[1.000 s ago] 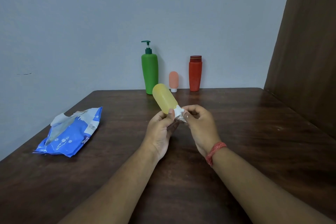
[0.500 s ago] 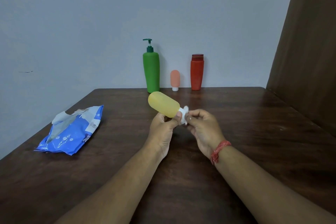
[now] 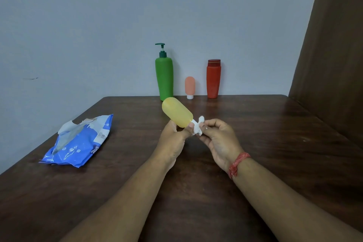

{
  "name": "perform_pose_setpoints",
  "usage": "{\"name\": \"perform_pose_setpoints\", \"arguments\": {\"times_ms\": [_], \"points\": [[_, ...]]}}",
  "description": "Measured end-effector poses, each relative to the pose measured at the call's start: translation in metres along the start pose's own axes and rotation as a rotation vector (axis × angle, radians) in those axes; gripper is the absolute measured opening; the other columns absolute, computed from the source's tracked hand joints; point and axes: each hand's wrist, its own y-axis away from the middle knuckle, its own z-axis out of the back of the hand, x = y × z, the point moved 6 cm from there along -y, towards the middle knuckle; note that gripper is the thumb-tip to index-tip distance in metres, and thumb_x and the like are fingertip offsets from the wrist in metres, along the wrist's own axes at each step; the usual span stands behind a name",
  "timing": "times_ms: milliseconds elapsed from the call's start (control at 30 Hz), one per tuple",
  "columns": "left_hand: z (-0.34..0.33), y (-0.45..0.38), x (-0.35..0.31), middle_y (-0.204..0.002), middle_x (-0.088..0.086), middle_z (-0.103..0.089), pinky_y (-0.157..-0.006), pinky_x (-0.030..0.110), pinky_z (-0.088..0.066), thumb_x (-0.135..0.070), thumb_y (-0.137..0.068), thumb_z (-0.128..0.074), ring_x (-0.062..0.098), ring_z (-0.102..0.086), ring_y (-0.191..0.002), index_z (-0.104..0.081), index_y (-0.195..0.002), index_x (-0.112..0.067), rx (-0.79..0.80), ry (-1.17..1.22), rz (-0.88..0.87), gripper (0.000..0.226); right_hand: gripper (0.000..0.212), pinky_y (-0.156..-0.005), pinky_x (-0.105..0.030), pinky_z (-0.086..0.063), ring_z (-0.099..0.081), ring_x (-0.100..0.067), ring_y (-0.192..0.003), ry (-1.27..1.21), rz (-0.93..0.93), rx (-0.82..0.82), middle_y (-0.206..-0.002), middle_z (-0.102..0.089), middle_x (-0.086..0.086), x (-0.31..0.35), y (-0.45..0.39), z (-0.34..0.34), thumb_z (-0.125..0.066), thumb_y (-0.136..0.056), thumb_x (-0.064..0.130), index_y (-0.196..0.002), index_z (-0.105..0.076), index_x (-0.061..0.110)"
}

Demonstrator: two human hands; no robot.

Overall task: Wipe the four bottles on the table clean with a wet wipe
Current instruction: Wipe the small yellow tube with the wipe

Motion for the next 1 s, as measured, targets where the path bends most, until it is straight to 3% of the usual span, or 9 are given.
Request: {"name": "perform_pose_setpoints", "arguments": {"times_ms": [67, 167, 333, 500, 633, 800, 1000], "points": [[-0.004, 0.002, -0.001, -0.115, -0.008, -0.069, -0.095, 0.028, -0.048, -0.027, -0.096, -0.067, 0.010, -0.061, -0.113, -0.061, -0.117, -0.028, 0.052, -0.119, -0.008, 0.022, 0.001, -0.076, -0.028, -0.060, -0.072, -0.021, -0.088, -0.013, 0.051, -0.106, -0.095, -0.072, -0.015, 0.006, -0.004, 0.010, -0.063, -0.092, -0.001, -0.091, -0.064, 0.000], [-0.013, 0.006, -0.003, -0.113, -0.016, -0.064, -0.083, 0.019, -0.044, -0.029, -0.095, -0.068, 0.003, -0.058, -0.107, -0.056, -0.115, -0.034, 0.104, -0.329, -0.048, 0.024, 0.005, -0.077, -0.028, -0.059, -0.072, -0.019, -0.090, -0.010, 0.143, -0.223, -0.095, -0.073, -0.010, 0.019, -0.012, 0.027, -0.064, -0.092, 0.001, -0.090, -0.064, 0.005], [-0.016, 0.005, 0.000, -0.108, -0.012, -0.057, -0.077, 0.025, -0.046, -0.032, -0.093, -0.070, 0.005, -0.056, -0.096, -0.034, -0.121, -0.030, 0.086, -0.572, -0.079, 0.046, 0.012, -0.070, -0.023, -0.057, -0.071, -0.018, -0.086, -0.057, 0.237, -0.349, -0.094, -0.070, -0.013, 0.033, -0.024, 0.056, -0.065, -0.092, 0.001, -0.084, -0.062, 0.008], [-0.022, -0.003, 0.008, -0.112, -0.002, -0.061, -0.089, 0.042, -0.053, -0.038, -0.087, -0.075, 0.016, -0.060, -0.099, -0.039, -0.132, -0.019, 0.083, -0.797, -0.110, 0.061, 0.012, -0.070, -0.026, -0.057, -0.071, -0.020, -0.089, -0.077, 0.267, -0.428, -0.097, -0.070, -0.014, 0.037, -0.033, 0.080, -0.066, -0.090, -0.001, -0.084, -0.062, 0.009], [-0.028, -0.007, 0.007, -0.100, 0.002, -0.059, -0.083, 0.047, -0.053, -0.037, -0.086, -0.076, 0.021, -0.058, -0.092, -0.044, -0.113, -0.019, 0.061, -0.900, -0.174, 0.046, 0.013, -0.071, -0.026, -0.058, -0.072, -0.019, -0.088, -0.050, 0.302, -0.467, -0.097, -0.070, -0.014, 0.044, -0.037, 0.094, -0.067, -0.090, 0.000, -0.082, -0.062, 0.010], [-0.041, -0.020, 0.006, -0.099, 0.004, -0.060, -0.081, 0.047, -0.053, -0.037, -0.087, -0.074, 0.023, -0.059, -0.090, -0.042, -0.117, -0.018, 0.053, -0.938, -0.220, 0.048, 0.014, -0.076, -0.030, -0.059, -0.072, -0.016, -0.088, 0.147, 0.369, -0.485, -0.089, -0.073, -0.002, 0.058, -0.044, 0.119, -0.070, -0.089, 0.010, -0.081, -0.066, 0.020], [-0.064, -0.050, 0.010, -0.095, 0.007, -0.060, -0.077, 0.046, -0.053, -0.037, -0.089, -0.071, 0.025, -0.059, -0.087, -0.041, -0.116, -0.016, 0.063, -0.973, -0.247, 0.046, 0.014, -0.072, -0.026, -0.055, -0.070, -0.015, -0.083, 0.078, 0.357, -0.390, -0.086, -0.071, -0.007, 0.061, -0.064, 0.139, -0.068, -0.090, 0.004, -0.081, -0.063, 0.014]]}}
